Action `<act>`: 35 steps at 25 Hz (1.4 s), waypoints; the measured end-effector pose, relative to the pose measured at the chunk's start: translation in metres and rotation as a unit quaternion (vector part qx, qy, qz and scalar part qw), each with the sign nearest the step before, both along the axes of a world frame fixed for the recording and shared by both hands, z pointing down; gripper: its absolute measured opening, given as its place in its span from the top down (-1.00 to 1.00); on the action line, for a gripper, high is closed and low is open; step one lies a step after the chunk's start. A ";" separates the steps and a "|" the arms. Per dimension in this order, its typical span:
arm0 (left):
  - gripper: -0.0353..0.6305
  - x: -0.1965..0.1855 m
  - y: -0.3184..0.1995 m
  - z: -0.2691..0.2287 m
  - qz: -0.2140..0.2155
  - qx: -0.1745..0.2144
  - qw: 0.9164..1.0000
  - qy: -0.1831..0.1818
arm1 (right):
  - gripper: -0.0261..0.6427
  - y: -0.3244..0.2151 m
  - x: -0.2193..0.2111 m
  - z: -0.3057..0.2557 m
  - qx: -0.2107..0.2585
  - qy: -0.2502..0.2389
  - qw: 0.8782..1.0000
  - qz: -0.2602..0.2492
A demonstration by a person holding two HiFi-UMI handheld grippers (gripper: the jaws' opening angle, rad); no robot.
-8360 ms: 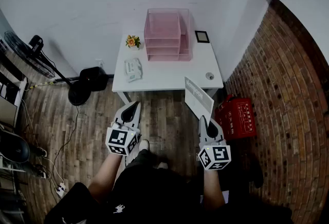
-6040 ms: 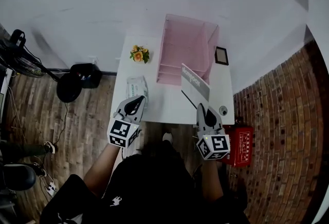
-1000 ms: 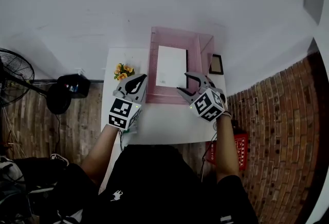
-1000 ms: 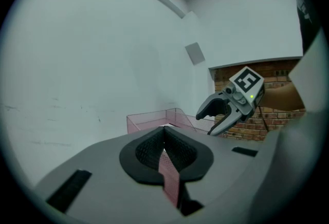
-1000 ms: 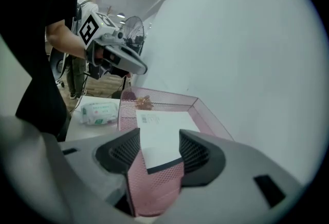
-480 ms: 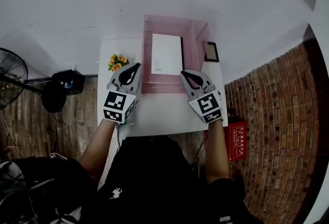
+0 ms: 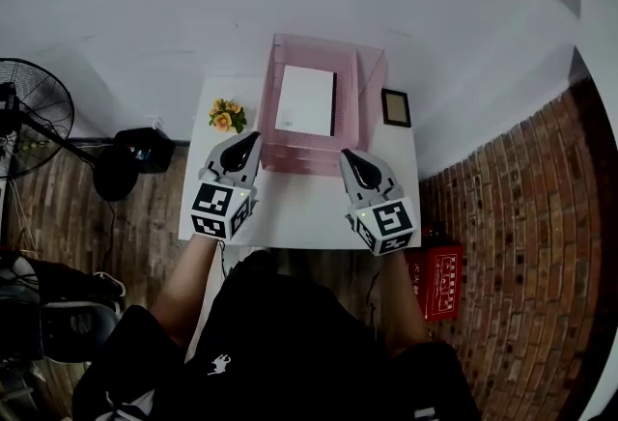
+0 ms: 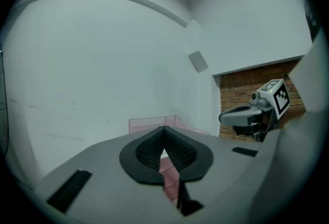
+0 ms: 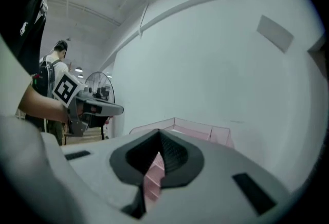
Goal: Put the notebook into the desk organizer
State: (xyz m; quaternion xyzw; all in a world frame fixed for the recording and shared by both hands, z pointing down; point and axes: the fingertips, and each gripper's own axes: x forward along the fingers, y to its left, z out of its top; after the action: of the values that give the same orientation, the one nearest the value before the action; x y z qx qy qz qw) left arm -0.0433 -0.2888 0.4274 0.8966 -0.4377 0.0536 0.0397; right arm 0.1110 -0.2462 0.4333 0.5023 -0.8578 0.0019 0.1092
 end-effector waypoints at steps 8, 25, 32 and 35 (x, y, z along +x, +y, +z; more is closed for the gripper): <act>0.88 0.018 0.068 0.007 -0.018 -0.004 1.000 -0.012 | 0.92 0.059 0.020 -0.026 0.011 -0.082 0.997 0.003; 0.88 0.026 0.173 -0.014 -0.067 0.046 0.997 -0.021 | 0.92 0.157 0.059 -0.031 0.020 -0.116 0.993 0.009; 0.88 0.027 0.190 -0.026 -0.075 0.059 0.995 -0.014 | 0.92 0.172 0.067 -0.040 0.029 -0.123 0.992 0.015; 0.88 0.027 0.193 -0.025 -0.078 0.060 0.995 -0.012 | 0.92 0.175 0.066 -0.037 0.028 -0.116 0.993 0.019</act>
State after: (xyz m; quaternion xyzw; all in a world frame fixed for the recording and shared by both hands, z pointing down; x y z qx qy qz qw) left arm -0.0167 -0.0957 0.4020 0.8601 -0.5087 0.0350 -0.0152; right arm 0.1769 -0.0715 0.3961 0.5179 -0.8546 0.0385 -0.0056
